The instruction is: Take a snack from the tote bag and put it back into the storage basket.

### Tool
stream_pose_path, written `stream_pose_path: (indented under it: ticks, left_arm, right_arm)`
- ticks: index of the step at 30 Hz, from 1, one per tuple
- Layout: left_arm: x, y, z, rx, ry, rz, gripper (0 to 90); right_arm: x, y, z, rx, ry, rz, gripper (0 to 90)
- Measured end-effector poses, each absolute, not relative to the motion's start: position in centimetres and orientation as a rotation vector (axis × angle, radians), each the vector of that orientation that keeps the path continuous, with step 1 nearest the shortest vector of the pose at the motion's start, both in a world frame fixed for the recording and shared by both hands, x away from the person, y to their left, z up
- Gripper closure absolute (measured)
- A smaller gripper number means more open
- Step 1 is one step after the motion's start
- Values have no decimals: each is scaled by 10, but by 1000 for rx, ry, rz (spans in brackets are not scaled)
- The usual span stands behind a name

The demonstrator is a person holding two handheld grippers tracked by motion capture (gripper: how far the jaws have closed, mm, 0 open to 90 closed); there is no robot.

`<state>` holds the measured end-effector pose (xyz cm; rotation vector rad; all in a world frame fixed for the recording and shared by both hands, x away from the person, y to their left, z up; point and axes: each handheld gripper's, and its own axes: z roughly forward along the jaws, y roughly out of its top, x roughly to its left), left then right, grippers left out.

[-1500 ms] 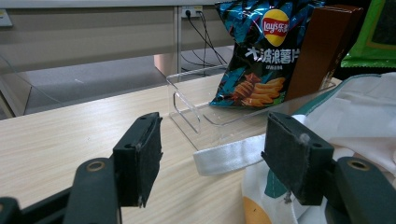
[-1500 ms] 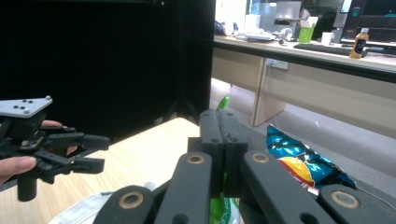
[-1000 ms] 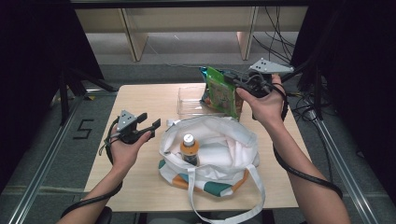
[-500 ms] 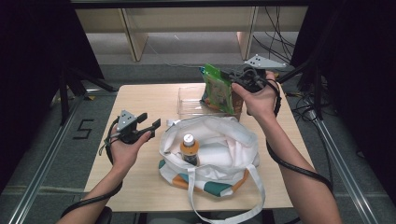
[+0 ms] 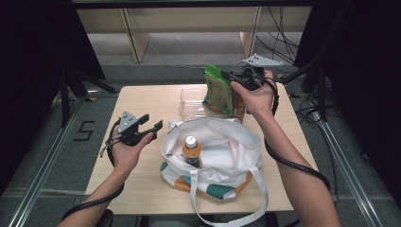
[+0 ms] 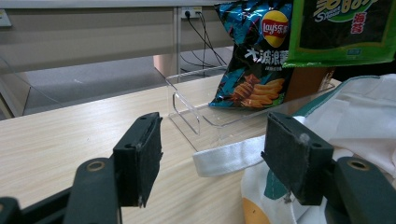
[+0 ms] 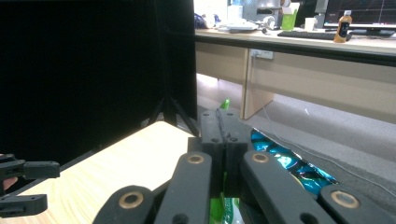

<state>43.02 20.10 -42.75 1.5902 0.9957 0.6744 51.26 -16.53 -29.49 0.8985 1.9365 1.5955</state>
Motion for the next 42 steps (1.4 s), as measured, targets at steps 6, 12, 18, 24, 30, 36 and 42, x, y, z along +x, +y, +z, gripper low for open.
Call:
stream_pose_path:
  ticks: [6, 12, 18, 24, 30, 36, 42]
  left_arm:
    - [431, 201, -428, 1591, 999, 671, 360]
    - [430, 201, -428, 1592, 999, 670, 361]
    - [430, 201, -428, 1590, 998, 673, 361]
    - [430, 201, -427, 1588, 998, 673, 361]
    - [430, 201, -427, 1588, 996, 674, 361]
    - [430, 201, -427, 1587, 994, 673, 361]
    - [431, 201, -428, 1588, 997, 670, 361]
  right_arm:
    - [519, -163, -297, 929, 1932, 1599, 900]
    - [524, -160, -301, 924, 1933, 1589, 900]
    - [531, -156, -303, 908, 1937, 1569, 900]
    - [534, -154, -307, 932, 1940, 1567, 900]
    - [535, -153, -314, 930, 1972, 1541, 900]
    - [539, -153, -320, 940, 1974, 1538, 900]
    - [541, -152, -322, 943, 1969, 1545, 900]
